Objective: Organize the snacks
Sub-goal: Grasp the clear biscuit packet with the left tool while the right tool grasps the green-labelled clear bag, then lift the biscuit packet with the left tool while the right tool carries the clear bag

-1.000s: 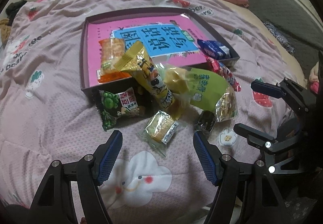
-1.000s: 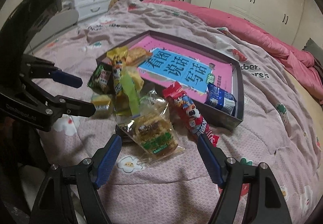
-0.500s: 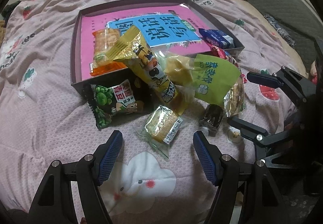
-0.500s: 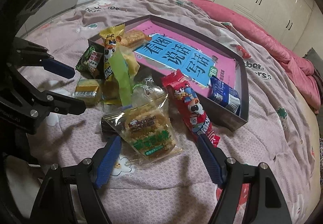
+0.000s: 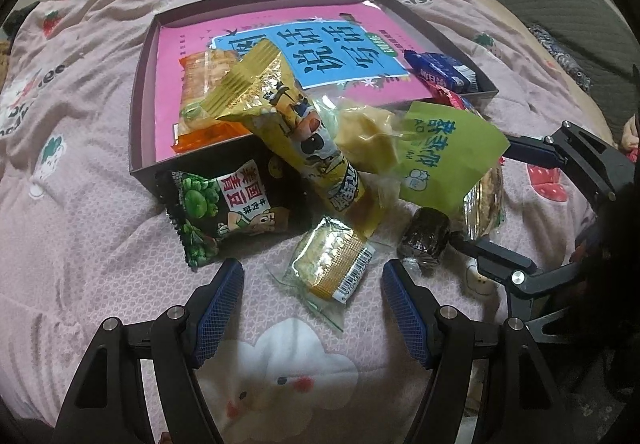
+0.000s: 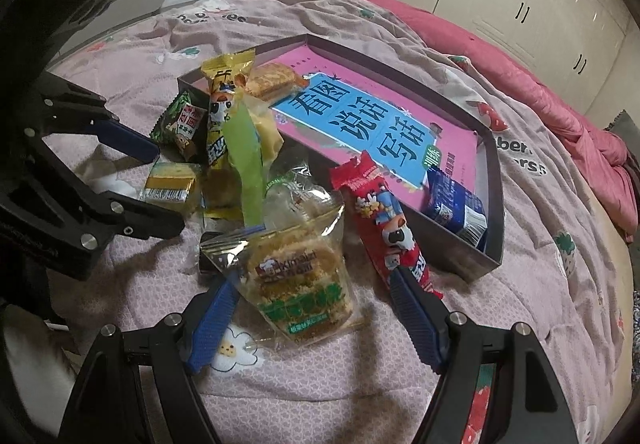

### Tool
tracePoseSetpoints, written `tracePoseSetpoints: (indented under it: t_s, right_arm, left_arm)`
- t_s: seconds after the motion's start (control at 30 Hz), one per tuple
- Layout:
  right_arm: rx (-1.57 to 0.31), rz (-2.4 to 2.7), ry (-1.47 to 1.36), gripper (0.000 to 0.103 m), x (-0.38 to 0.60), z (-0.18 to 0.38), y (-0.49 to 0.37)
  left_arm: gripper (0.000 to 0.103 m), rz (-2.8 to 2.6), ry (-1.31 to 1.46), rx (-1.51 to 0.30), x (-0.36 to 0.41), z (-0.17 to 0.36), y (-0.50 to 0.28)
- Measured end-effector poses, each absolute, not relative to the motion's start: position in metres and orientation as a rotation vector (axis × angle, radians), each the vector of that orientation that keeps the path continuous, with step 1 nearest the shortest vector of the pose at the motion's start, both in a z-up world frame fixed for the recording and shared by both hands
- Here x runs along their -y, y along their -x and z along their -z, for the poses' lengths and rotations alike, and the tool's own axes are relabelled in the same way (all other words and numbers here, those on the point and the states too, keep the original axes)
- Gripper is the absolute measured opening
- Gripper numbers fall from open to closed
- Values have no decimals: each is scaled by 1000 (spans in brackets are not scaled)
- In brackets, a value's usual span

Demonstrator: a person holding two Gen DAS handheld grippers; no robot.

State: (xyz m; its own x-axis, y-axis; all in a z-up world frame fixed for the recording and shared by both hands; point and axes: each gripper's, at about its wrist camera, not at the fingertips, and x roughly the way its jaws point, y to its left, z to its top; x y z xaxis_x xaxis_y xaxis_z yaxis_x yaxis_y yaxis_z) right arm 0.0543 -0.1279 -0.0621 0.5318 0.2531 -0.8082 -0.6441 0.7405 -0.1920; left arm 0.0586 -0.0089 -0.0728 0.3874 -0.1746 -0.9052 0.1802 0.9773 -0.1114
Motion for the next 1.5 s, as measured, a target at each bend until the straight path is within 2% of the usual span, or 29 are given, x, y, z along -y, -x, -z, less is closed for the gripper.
tracePoseSetpoints:
  t_s: [0.13,0.33,0.43,0.53,0.73,0.9,1.17,1.5]
  right_arm:
    - [-881,-583,500,56,127,66,-58]
    - [-891,-602,466,50,130,64,-59]
    - [-898,-612,413,48,137,59,-61]
    - [-900,-611,355,48,145,54,-63]
    - [-905,-606,247,48,160,45,-71]
    - [-903,-617,167,48,168,38,-75]
    - [-893,-636,76,48,178,31,-77]
    - [-848,-633,28,48,186,21,-76]
  left_arm:
    - [74,236,12,-1152,9,74,-60]
    - [73,243,21,-1154,8,77,-61]
    - [69,242,10,-1152,10,78,-62]
    - [67,238,11,-1151,11,80,-63]
    - [57,238,-3,-1151,13,81,-64]
    - [43,240,-19,-1147,15,79,-63]
    - [41,251,5,-1149,12,73,-57]
    - [40,249,27,-1050,8,30,-41]
